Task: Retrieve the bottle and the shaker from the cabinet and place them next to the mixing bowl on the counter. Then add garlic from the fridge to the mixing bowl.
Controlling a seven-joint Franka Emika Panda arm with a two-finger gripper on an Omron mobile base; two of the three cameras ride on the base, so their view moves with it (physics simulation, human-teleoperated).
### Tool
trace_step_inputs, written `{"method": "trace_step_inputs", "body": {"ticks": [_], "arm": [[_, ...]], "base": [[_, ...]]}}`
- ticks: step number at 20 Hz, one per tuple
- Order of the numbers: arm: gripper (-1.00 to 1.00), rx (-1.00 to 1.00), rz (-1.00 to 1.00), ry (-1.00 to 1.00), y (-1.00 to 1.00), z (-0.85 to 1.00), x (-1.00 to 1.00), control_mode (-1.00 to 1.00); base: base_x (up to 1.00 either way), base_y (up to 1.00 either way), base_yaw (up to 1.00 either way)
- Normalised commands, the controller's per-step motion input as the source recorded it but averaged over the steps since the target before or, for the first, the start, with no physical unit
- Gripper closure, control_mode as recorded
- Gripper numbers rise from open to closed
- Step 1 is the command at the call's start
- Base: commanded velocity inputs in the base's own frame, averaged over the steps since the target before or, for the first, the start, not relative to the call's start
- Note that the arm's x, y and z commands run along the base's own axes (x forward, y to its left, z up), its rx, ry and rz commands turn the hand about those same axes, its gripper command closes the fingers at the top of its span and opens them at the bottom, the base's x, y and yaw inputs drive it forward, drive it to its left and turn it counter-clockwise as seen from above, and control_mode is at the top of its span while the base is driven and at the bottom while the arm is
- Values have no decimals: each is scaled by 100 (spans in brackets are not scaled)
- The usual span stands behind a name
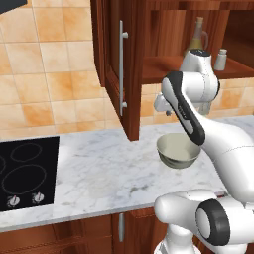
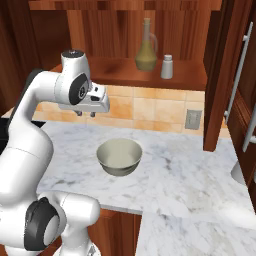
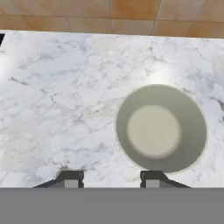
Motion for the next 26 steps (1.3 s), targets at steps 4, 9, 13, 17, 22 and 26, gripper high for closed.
{"method": "trace_step_inputs", "body": {"ticks": [4, 9, 13, 17, 22, 26], "arm": [[-100, 0, -1, -10, 0, 0, 0, -100], [-100, 0, -7, -20, -5, 11, 0, -100], [-100, 0, -22, -11, -22, 21, 0, -100], [-100, 0, -36, 0, -29, 29, 0, -100], [-100, -2, -26, 0, -10, 30, 0, -100], [-100, -10, -13, -16, -20, 25, 0, -100]], "base": [[0, 0, 0], [0, 0, 0], [0, 0, 0], [0, 0, 0], [0, 0, 0], [0, 0, 0]]}}
